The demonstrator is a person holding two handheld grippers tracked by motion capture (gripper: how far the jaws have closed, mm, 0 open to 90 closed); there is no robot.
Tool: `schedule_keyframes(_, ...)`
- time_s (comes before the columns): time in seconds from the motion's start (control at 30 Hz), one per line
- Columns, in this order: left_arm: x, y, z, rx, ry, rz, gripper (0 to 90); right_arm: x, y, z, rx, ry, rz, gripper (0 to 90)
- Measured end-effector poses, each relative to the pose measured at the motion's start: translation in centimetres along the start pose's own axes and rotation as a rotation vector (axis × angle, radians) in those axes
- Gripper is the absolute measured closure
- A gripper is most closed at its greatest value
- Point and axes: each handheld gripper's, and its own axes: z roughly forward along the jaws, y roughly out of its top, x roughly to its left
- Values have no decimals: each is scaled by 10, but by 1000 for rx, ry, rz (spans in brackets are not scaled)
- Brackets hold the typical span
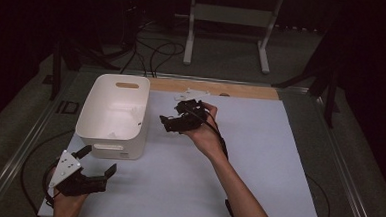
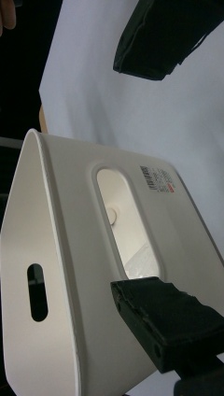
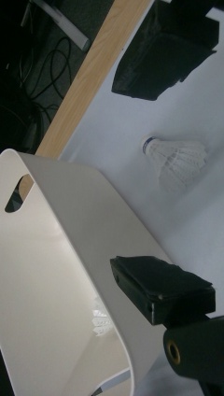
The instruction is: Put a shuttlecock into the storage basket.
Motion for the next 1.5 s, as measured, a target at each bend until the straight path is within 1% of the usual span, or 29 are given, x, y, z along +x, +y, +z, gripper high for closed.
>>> schedule_keyframes(0.2,0,0,0,2,-1,2,0,-1,-2,1,2,-3,-8,138)
schedule_keyframes(0.3,0,0,0,1,-1,1,0,-1,-3,0,-8,-10,-2,142)
schedule_keyframes(0.47,0,0,1,2,-1,0,0,-2,-4,0,-6,-23,-11,142)
schedule_keyframes(0.83,0,0,1,3,3,-2,0,-6,-9,1,-7,-32,5,144)
schedule_keyframes(1.1,1,0,0,-1,5,-4,0,-9,-12,3,-5,-34,5,144)
schedule_keyframes(1.5,1,0,0,2,9,-3,0,-13,-18,9,12,-44,14,145)
